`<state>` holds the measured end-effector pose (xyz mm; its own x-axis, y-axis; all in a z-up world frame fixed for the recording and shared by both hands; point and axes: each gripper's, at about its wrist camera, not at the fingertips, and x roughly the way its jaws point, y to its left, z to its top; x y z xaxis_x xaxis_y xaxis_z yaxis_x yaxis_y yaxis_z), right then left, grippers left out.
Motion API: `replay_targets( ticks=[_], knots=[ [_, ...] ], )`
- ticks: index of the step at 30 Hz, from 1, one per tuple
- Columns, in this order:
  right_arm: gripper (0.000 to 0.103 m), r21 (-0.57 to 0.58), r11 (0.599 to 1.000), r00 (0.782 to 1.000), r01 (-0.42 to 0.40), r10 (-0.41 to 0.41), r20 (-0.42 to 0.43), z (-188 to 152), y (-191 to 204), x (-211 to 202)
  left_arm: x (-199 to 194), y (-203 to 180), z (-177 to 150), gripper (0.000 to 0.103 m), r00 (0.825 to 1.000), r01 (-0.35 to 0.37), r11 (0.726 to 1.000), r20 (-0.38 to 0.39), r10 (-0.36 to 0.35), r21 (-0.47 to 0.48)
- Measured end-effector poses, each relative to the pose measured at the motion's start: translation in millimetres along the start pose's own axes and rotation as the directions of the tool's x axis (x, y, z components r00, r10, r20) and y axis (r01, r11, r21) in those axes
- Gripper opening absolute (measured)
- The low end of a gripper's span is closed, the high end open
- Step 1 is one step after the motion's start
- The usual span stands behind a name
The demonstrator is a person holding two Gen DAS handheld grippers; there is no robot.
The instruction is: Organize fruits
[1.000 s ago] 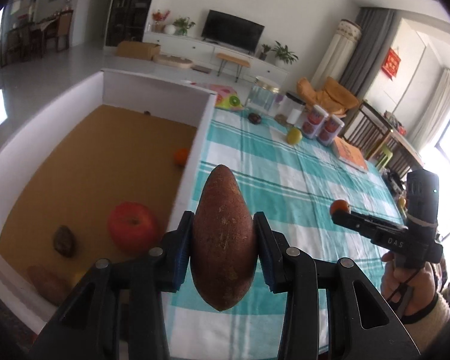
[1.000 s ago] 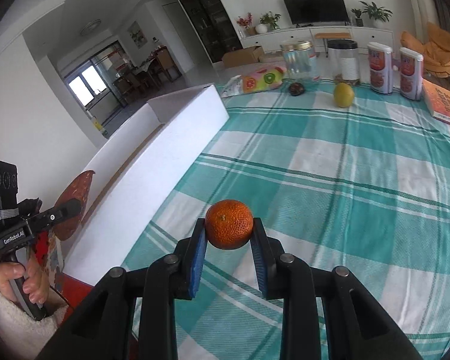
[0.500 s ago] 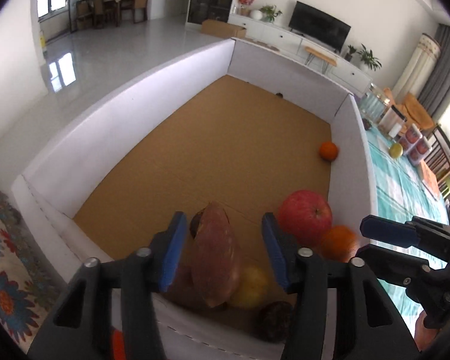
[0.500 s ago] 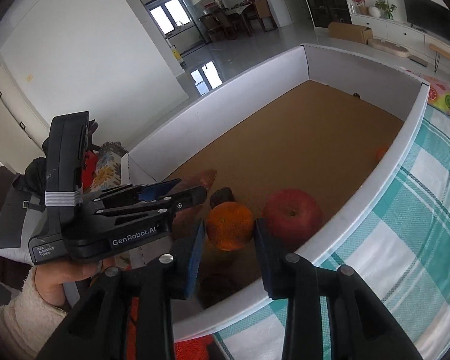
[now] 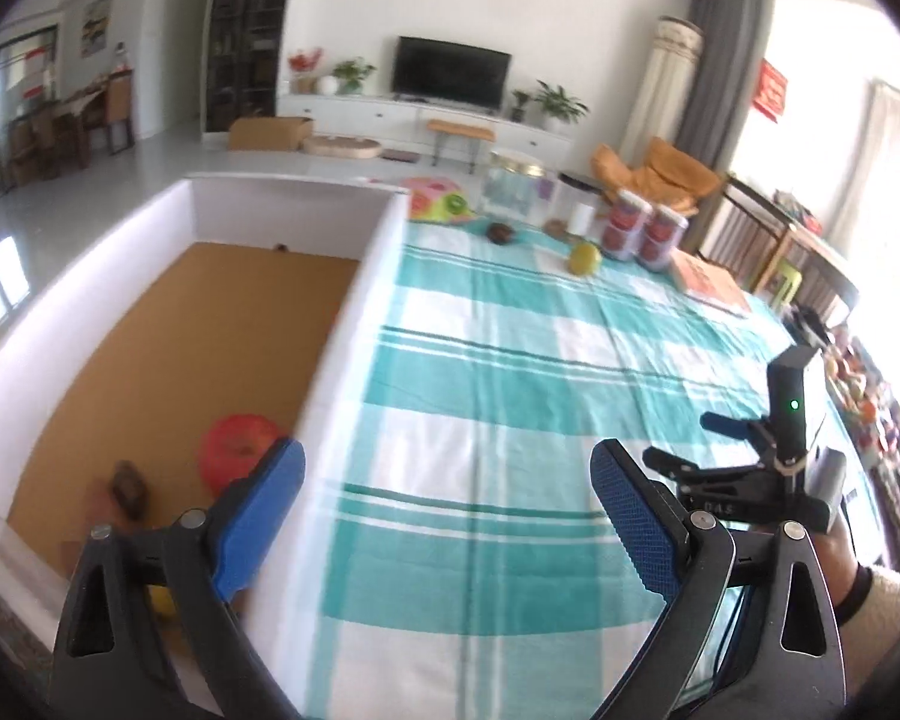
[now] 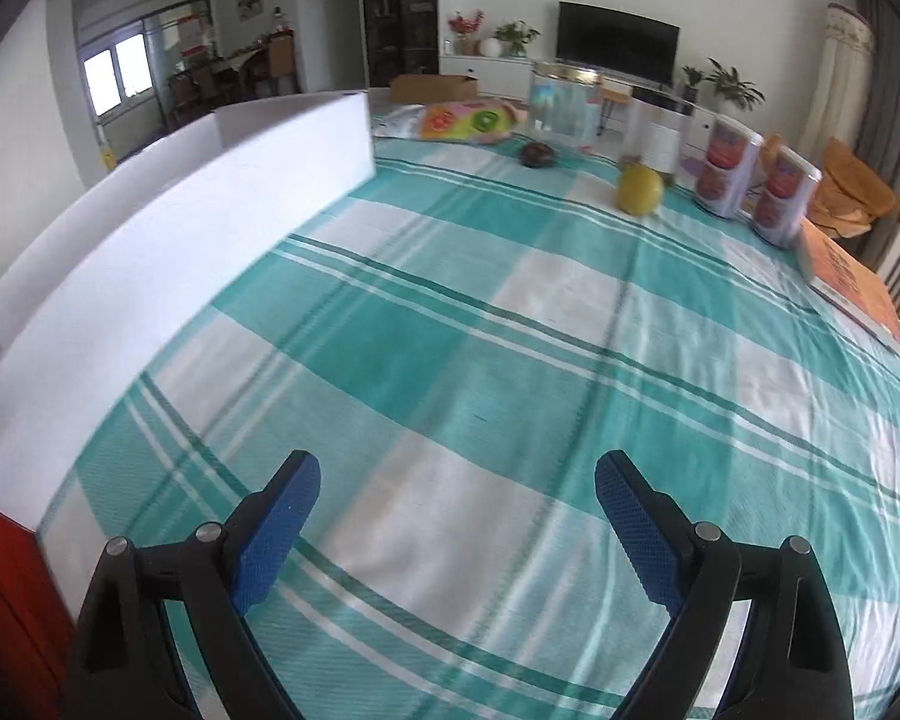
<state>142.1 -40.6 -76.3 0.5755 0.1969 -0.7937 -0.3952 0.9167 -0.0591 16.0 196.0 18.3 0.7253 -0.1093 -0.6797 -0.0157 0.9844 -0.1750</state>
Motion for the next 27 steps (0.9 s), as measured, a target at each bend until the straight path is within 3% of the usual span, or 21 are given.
replay_targets(
  ticks=[4,9,14,27],
  knots=[
    [0.093,0.102,0.989,0.994,0.110,-0.109,-0.015,-28,-62,-4,60,-52,-13,0.097,0.994,0.042,0.994,-0.100,-0.031,0.102],
    [0.095,0.210,0.972,0.995,0.104,-0.101,-0.028,-59,-89,-6,106,-82,-31,0.097,0.984,0.013,0.988,-0.177,0.014,0.151],
    [0.103,0.215,0.969,0.992,0.122,-0.114,-0.048,-58,-89,-4,122,-75,-32,0.097,0.980,-0.042,0.983,-0.183,0.076,0.179],
    [0.103,0.214,0.969,0.992,0.125,-0.117,-0.048,-58,-89,0,178,-50,-7,0.097,0.965,-0.141,0.967,-0.187,0.182,0.214]
  ],
)
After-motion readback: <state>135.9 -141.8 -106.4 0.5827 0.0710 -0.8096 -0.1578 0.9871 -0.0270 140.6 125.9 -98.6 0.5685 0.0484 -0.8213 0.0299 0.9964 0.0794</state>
